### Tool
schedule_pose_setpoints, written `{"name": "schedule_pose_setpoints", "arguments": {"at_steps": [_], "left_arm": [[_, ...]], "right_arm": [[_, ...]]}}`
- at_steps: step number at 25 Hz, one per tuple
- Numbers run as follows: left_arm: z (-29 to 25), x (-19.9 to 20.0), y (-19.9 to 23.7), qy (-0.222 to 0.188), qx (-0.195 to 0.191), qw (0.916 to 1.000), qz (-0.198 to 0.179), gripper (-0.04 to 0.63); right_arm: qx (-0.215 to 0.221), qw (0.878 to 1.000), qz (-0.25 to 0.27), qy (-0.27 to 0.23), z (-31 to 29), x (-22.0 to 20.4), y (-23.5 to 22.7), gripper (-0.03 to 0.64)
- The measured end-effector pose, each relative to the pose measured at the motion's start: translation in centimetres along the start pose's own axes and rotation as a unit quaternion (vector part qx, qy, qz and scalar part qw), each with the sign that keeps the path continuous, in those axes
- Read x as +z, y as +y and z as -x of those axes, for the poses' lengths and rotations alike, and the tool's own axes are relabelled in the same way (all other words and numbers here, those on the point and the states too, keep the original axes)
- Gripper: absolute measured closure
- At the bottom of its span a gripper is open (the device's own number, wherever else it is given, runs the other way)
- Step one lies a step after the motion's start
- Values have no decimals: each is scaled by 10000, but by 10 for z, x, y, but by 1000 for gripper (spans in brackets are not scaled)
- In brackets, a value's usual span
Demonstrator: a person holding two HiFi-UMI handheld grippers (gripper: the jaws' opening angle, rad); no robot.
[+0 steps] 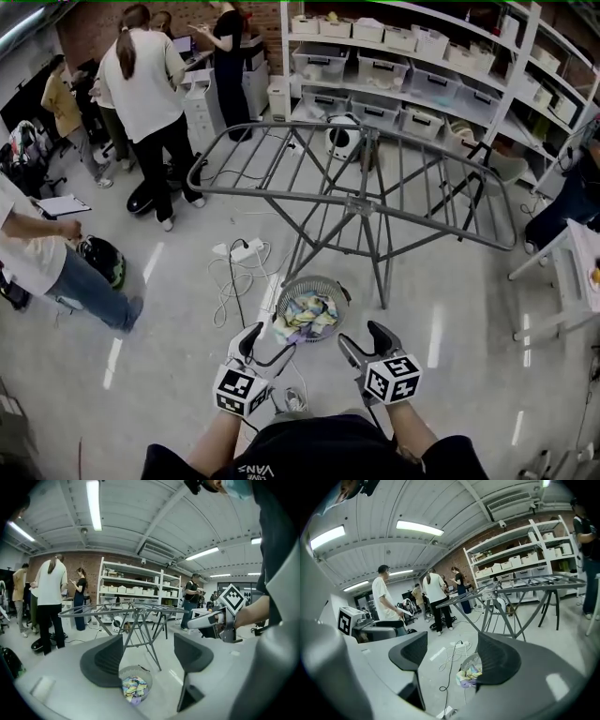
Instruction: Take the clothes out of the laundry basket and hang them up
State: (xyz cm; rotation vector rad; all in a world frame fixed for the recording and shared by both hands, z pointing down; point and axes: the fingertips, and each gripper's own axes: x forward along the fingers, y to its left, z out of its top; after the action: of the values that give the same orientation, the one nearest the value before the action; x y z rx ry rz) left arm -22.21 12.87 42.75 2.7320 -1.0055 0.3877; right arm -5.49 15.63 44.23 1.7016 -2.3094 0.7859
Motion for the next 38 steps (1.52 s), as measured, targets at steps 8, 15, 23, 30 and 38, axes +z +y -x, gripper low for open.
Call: {"name": "schedule_pose_setpoints", "arguments": {"at_steps": [8, 15, 23, 30, 38], "left_arm": [[-28, -11, 33, 174, -114, 9997, 136, 276], [-76, -18, 44, 193, 254, 9989, 357, 276], [-135, -37, 40, 443, 876, 9915, 849, 276], [-173, -66, 54, 734, 1423, 9808, 1110, 276], [-201, -130, 78, 1445, 1547, 9699, 1206, 276]], "right_arm": [[-177, 9995, -126, 229, -33, -5, -16, 290], [116, 9983, 0, 577, -69, -2, -56, 290], [694, 9893, 319, 1243, -109, -4, -109, 290], [1189, 9752, 562, 1780, -149, -21, -143, 290], [1265, 9640, 543, 2274, -187, -59, -163, 290]]}}
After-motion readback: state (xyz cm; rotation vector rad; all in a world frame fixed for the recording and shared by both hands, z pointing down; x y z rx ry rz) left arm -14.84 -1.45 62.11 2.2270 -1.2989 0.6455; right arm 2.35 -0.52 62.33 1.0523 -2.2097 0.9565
